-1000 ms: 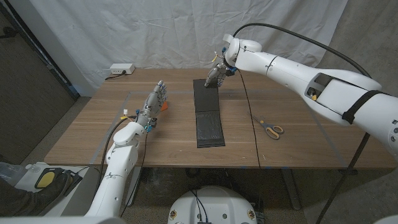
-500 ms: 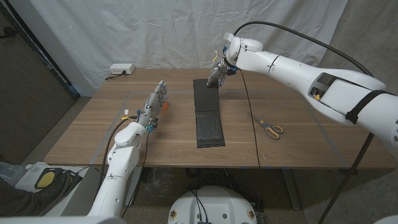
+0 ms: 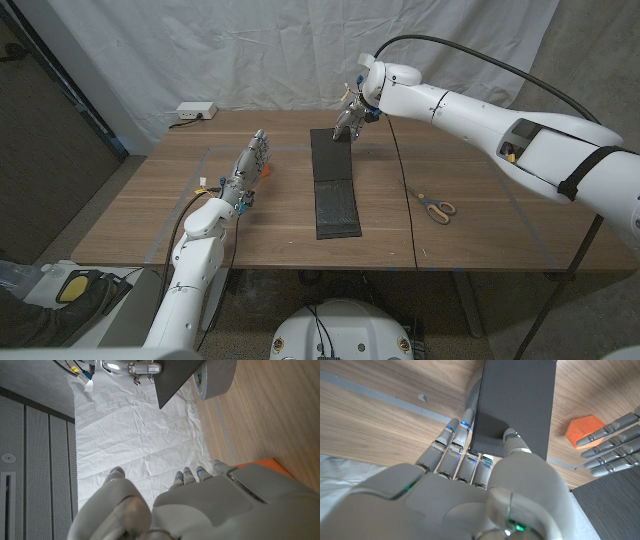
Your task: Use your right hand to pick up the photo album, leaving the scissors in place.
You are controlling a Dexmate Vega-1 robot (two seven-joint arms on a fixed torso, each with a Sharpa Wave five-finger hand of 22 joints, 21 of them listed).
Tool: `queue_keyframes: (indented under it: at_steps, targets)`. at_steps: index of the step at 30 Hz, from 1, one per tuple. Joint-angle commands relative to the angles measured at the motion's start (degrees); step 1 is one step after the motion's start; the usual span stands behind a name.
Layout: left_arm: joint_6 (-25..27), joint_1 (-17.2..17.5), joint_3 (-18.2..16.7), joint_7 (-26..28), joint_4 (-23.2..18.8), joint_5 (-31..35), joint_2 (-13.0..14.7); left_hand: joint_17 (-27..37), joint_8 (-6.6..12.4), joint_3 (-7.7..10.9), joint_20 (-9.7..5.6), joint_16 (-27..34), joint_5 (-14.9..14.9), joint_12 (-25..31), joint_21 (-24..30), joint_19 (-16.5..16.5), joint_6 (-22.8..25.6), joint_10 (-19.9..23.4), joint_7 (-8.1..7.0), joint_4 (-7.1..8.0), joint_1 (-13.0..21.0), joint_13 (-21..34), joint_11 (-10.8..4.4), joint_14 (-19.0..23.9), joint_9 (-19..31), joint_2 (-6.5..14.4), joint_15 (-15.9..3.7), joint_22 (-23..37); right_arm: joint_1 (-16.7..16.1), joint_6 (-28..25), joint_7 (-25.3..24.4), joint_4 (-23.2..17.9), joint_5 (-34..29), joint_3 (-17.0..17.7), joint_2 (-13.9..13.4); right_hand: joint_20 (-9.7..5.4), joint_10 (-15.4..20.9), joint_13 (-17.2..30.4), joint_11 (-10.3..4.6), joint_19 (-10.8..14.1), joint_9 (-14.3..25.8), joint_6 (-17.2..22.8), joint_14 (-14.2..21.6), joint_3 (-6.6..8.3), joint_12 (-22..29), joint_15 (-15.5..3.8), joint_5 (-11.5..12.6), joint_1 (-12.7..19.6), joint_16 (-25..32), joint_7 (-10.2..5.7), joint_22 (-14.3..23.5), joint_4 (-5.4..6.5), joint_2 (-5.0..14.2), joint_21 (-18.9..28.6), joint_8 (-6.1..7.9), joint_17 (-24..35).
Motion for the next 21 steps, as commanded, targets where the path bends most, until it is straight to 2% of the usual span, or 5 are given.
queue_keyframes:
  at_steps: [1, 6, 21]
  targets:
    - [0.76, 0.44, -0.07, 0.13, -1.26, 0.01, 0.01, 0.20, 0.06, -0.21, -3.94, -0.12, -0.19, 0.26, 0.01, -3.84, -0.60, -0.15, 0.16, 0.22, 0.55, 0.11, 0.03, -0.41, 0.27, 0.14, 0.04, 0.29, -0.52, -1.02, -0.82, -1.74, -0.87, -0.54, -0.32, -4.28, 2.25, 0.40, -0.48, 0.88, 0.37, 1.79, 1.75, 0.12, 1.00, -7.20, -0.14, 1.63, 1.22, -0.46, 0.35, -0.57, 0.33, 0.63, 0.84, 1.02]
    - [1.03, 0.49, 0.11, 0.37, -1.86, 0.35, 0.01, 0.20, 0.08, -0.26, -3.92, -0.11, -0.21, 0.29, 0.03, -3.83, -0.57, -0.08, 0.17, 0.23, 0.59, 0.11, -0.17, -0.39, 0.27, 0.20, 0.07, 0.29, -0.87, -1.94, -1.33, -3.91, -1.21, -0.25, -1.37, -4.60, 3.75, 0.65, -1.01, 1.26, 0.59, 3.17, 2.32, 0.35, 1.70, -7.42, -0.11, 2.96, 1.70, -0.87, 0.51, -0.86, 0.86, 0.90, 1.35, 1.63]
    - [1.12, 0.23, 0.93, -0.08, -1.81, 0.40, -0.08, 0.20, 0.11, -0.41, -3.92, -0.09, -0.25, 0.29, 0.05, -3.85, -0.55, -0.12, 0.14, 0.25, 0.69, 0.12, -0.09, -0.35, 0.28, 0.34, 0.14, 0.29, -2.25, -4.73, -1.69, -10.89, -1.78, 0.28, -5.38, -5.37, 4.93, 1.21, -1.72, 1.50, 1.09, 4.31, 3.65, 1.17, 2.41, -7.79, -0.19, 7.22, 2.88, -1.30, 0.87, -1.74, 2.07, 1.35, 1.74, 3.14]
